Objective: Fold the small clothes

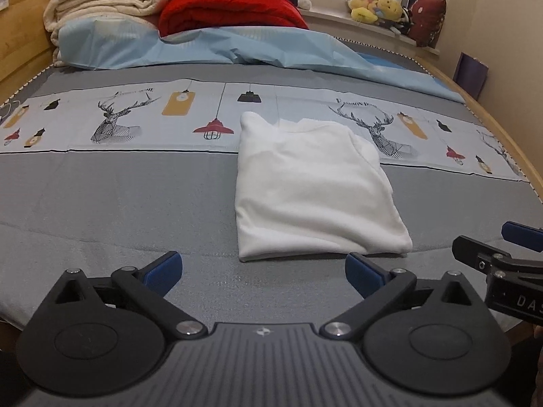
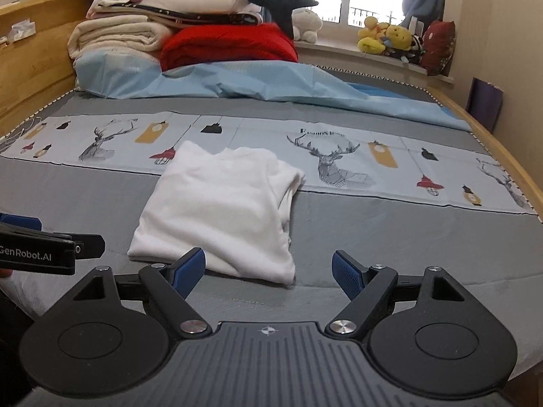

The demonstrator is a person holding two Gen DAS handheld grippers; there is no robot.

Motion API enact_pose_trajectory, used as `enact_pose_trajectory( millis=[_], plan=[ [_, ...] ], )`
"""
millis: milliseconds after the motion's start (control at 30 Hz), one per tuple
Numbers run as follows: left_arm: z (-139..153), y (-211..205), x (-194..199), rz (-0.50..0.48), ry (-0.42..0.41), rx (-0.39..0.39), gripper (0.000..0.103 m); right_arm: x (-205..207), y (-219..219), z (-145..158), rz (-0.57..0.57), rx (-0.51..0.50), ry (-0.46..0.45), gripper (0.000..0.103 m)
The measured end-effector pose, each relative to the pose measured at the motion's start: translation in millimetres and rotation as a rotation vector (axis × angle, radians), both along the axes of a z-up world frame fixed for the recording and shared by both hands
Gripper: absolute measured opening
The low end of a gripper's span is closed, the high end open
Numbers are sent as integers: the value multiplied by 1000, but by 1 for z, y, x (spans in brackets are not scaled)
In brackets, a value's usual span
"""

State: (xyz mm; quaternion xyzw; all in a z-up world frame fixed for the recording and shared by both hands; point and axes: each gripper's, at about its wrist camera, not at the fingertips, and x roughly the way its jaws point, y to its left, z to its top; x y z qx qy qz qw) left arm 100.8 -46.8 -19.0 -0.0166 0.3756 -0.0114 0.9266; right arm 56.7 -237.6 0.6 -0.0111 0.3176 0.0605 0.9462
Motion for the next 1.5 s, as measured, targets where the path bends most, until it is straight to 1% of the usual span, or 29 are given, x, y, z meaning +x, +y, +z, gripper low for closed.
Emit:
enact_pose_trajectory(
  millis=[167, 467, 1500],
  plan=[
    [-4, 0, 4, 5, 19, -14, 102, 8, 4, -3, -19, 30, 28, 83],
    [-11, -3, 10, -1, 50, -25, 102, 11, -1, -5, -23, 42, 43, 83],
    [-12, -5, 9, -15, 51, -35, 102, 13, -1, -5, -5, 44, 58, 83]
  ],
)
